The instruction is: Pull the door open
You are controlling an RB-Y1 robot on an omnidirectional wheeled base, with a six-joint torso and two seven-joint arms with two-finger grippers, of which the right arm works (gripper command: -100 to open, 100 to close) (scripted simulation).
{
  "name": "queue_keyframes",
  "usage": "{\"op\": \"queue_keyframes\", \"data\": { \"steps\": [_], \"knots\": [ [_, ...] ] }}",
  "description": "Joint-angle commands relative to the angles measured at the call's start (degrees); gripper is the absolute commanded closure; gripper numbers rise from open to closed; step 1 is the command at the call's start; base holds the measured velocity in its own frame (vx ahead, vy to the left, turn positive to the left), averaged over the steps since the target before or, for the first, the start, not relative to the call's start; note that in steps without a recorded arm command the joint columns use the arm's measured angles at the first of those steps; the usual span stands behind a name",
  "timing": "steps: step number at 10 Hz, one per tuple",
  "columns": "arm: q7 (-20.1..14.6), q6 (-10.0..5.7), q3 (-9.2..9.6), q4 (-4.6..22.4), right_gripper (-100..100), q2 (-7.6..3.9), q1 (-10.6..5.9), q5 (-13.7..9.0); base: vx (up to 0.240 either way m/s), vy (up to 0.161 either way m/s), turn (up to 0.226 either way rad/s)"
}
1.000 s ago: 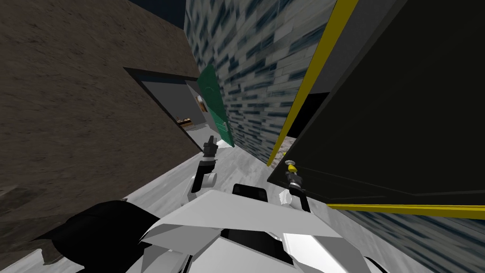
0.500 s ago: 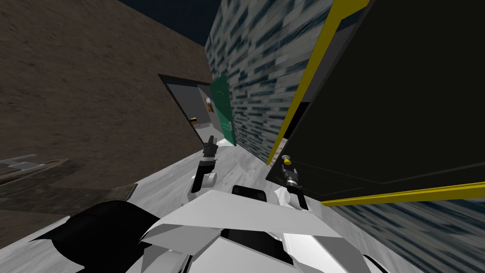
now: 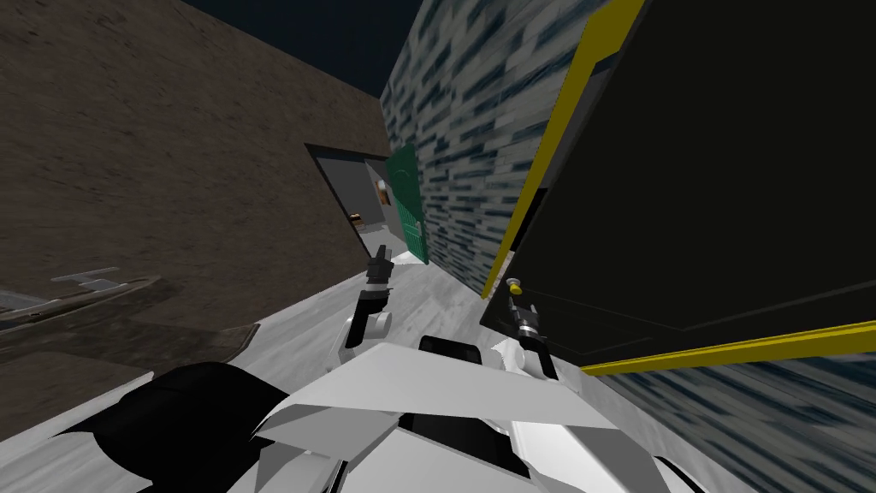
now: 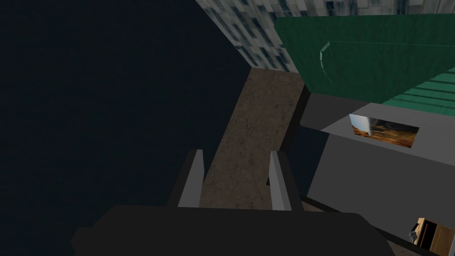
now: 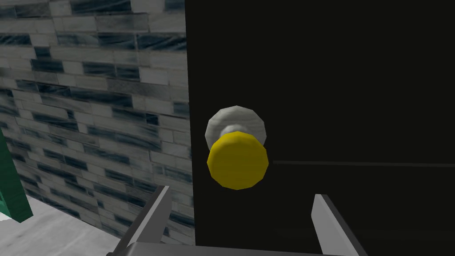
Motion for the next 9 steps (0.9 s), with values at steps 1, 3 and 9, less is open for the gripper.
{"op": "queue_keyframes", "data": {
  "steps": [1, 3, 9],
  "knots": [
    [-0.2, -0.19, -0.41, -0.2, -100, -0.24, 0.34, -0.2, 0.211, -0.037, 0.068],
    [-0.6, -0.68, -0.85, 0.2, -100, -0.49, 0.43, -0.4, 0.231, -0.056, 0.067],
    [-0.4, -0.64, -0.95, 0.0, 100, -0.44, 0.54, -0.4, 0.029, -0.011, 0.011]
  ]
}}
